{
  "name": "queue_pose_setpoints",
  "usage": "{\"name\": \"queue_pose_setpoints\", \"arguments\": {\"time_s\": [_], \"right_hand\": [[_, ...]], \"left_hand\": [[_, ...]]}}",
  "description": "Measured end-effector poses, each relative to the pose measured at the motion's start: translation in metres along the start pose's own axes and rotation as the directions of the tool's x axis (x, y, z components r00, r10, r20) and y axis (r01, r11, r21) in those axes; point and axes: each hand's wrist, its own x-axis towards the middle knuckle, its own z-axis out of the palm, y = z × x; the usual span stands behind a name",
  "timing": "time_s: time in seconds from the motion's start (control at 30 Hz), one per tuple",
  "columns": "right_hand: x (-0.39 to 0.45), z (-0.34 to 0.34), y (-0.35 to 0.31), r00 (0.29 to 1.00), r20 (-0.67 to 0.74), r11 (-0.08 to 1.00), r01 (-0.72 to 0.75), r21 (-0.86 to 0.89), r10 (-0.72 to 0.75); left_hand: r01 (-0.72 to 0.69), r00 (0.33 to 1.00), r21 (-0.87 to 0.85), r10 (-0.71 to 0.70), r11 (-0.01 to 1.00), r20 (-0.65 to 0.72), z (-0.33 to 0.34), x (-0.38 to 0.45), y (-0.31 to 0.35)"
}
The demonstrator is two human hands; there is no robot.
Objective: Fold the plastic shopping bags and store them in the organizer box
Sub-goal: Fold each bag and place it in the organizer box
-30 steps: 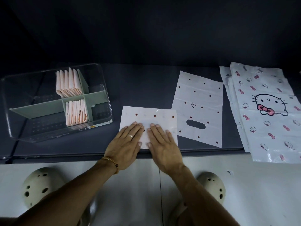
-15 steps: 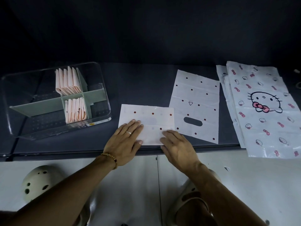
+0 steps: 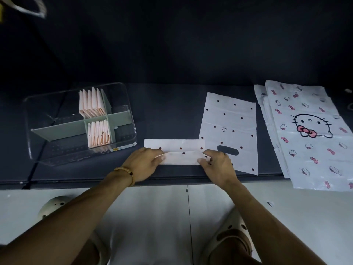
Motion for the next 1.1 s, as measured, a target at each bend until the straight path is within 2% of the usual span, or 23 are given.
{"name": "queue_pose_setpoints", "arguments": {"time_s": [0.1, 0.2, 0.3, 0.4, 0.5, 0.73, 0.83, 0.93, 1.03, 1.1], "right_hand": [[0.005, 0.002, -0.003, 0.997, -0.008, 0.997, -0.075, -0.031, 0.075], [0.01, 0.007, -0.008, 0.99, -0.049, 0.988, -0.135, -0.072, 0.132], [0.016, 0.012, -0.013, 0.98, -0.054, 0.974, -0.195, -0.113, 0.19], [0.023, 0.016, -0.013, 0.971, -0.042, 0.963, -0.24, -0.126, 0.236], [0.028, 0.017, -0.014, 0.963, -0.038, 0.955, -0.271, -0.12, 0.268], [0.035, 0.012, -0.015, 0.948, -0.022, 0.944, -0.319, -0.078, 0.319], [0.038, 0.009, -0.014, 0.943, 0.014, 0.942, -0.331, -0.051, 0.332], [0.04, 0.006, -0.014, 0.943, 0.033, 0.943, -0.329, -0.053, 0.331], [0.042, 0.005, -0.015, 0.942, 0.051, 0.943, -0.331, -0.041, 0.332], [0.044, 0.005, -0.013, 0.941, 0.057, 0.943, -0.333, -0.022, 0.334]], "left_hand": [[0.132, 0.986, -0.225, -0.152, 0.965, -0.074, -0.003, -0.007, -0.006], [0.257, 0.944, -0.275, -0.301, 0.926, -0.132, 0.003, -0.007, -0.01], [0.34, 0.899, -0.225, -0.386, 0.913, -0.206, 0.008, -0.002, -0.011], [0.443, 0.861, -0.021, -0.432, 0.896, -0.269, 0.01, 0.004, -0.01], [0.474, 0.85, 0.102, -0.425, 0.874, -0.313, 0.013, 0.009, -0.007], [0.539, 0.808, 0.078, -0.488, 0.839, -0.331, 0.012, 0.012, -0.009], [0.469, 0.825, 0.116, -0.388, 0.875, -0.41, 0.013, 0.002, -0.007], [0.256, 0.897, 0.323, -0.099, 0.911, -0.431, 0.02, -0.01, -0.009], [-0.09, 0.914, 0.415, 0.24, 0.905, -0.326, 0.029, -0.014, -0.018], [-0.184, 0.934, 0.373, 0.28, 0.909, -0.223, 0.032, -0.011, -0.025]]}}
